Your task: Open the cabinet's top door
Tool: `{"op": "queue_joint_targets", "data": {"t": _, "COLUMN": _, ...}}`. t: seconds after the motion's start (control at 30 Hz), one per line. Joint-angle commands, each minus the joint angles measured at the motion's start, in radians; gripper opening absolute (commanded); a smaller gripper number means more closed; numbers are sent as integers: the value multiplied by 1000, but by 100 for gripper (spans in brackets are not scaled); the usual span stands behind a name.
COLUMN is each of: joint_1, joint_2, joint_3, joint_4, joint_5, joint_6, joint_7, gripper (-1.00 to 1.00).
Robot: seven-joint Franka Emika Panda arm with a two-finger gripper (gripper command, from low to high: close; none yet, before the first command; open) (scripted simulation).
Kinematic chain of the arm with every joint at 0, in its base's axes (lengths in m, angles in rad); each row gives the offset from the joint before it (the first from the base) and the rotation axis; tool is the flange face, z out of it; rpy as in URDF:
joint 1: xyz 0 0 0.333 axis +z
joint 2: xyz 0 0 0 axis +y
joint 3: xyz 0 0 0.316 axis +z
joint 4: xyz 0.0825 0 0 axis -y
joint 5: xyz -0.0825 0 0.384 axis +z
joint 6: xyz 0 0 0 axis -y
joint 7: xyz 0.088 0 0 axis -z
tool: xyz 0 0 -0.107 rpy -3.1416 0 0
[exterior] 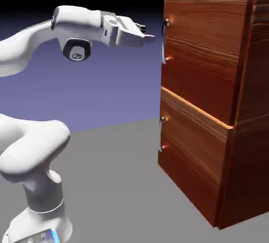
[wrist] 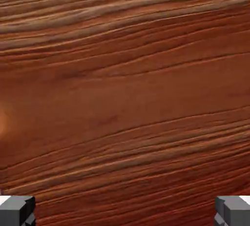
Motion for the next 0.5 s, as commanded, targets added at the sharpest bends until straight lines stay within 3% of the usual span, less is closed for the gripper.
{"op": "queue_joint_targets", "data": {"t": 0.0, "joint_1": -24, "joint_2": -26, "joint_3": 21, "joint_4": 7, "joint_5": 44, "joint_6": -12, "joint_7": -14, "gripper": 100}}
{"op": "queue_joint_targets", "data": {"t": 0.47, "joint_1": -326, "joint_2": -347, "joint_3": 287, "joint_4": 89, "joint_5": 584, "joint_6": -163, "joint_7": -188, "gripper": 100}}
